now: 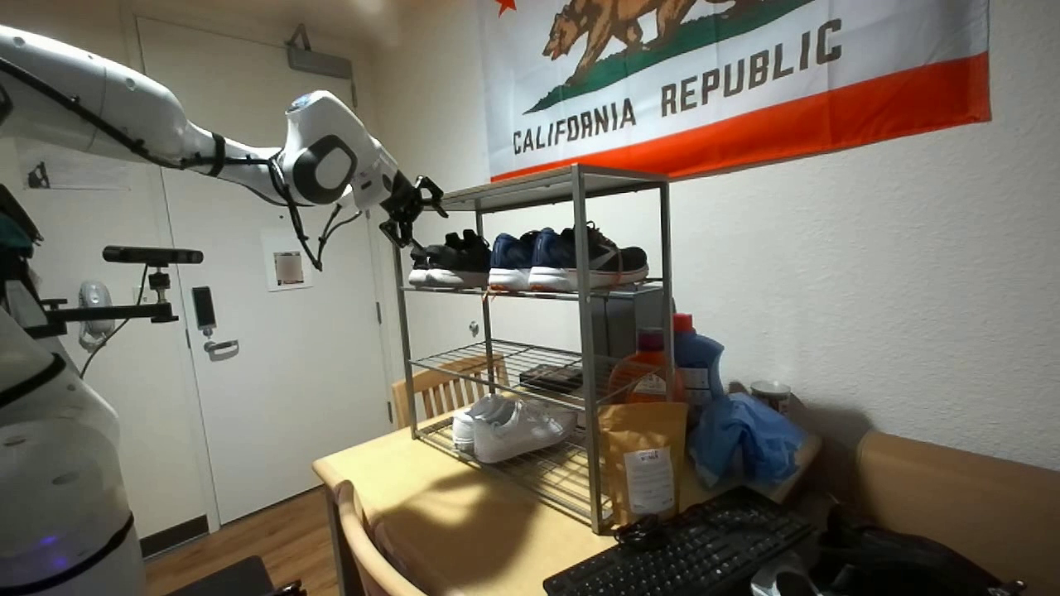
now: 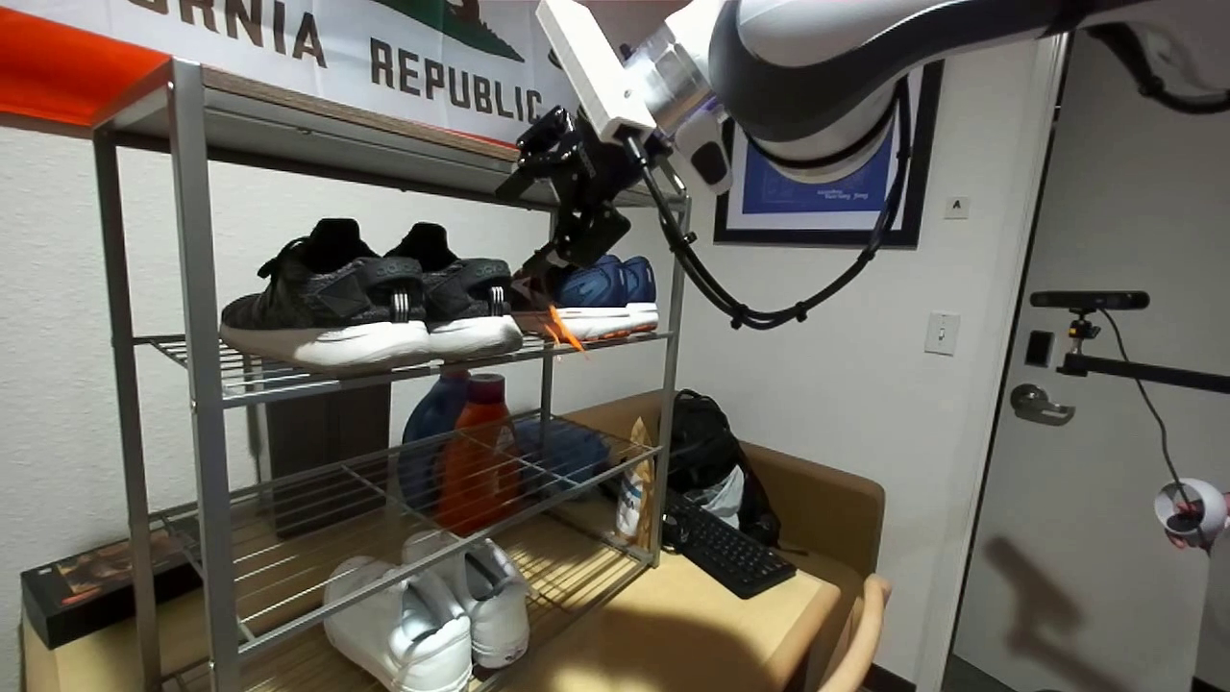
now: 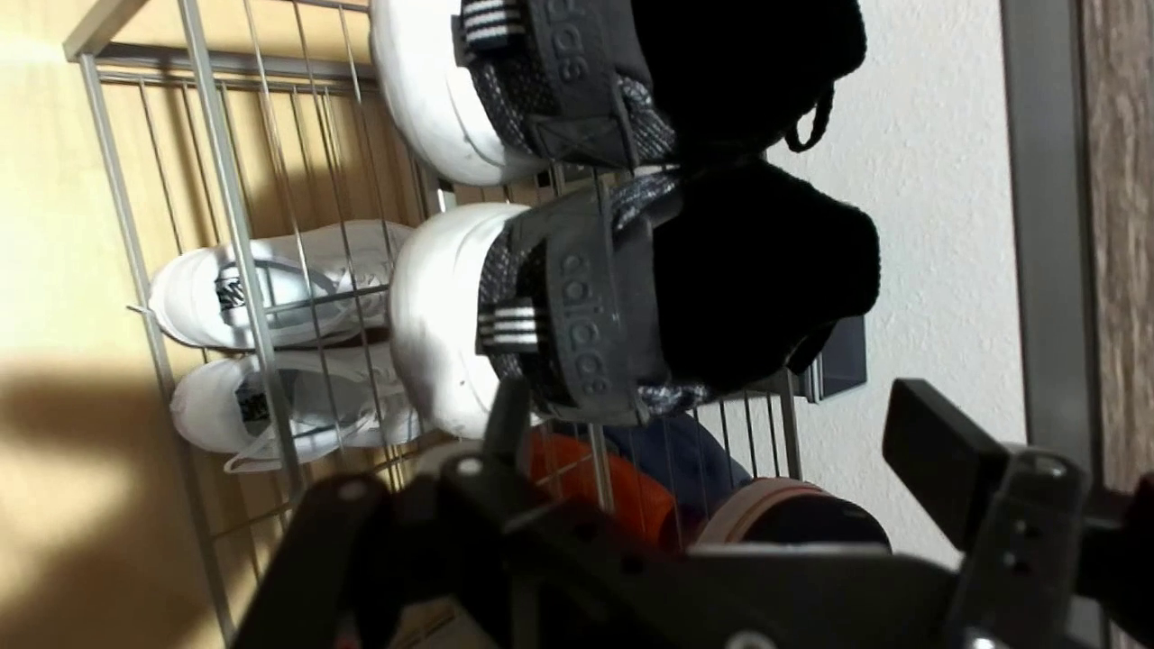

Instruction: Move the black shoe from the third shelf and put it on top of the shoe rack

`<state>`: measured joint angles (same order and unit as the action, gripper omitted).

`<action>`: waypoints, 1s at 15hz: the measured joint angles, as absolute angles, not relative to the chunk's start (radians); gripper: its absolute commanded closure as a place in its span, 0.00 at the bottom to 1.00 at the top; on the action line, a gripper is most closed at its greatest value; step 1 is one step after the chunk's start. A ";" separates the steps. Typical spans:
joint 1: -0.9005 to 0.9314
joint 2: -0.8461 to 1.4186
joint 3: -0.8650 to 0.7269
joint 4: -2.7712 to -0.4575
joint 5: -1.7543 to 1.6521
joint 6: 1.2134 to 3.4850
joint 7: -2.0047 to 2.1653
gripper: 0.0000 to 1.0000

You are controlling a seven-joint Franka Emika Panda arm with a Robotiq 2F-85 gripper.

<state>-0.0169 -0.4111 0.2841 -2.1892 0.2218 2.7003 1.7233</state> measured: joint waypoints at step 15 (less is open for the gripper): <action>0.003 -0.277 0.317 -2.128 0.079 2.624 1.839 0.58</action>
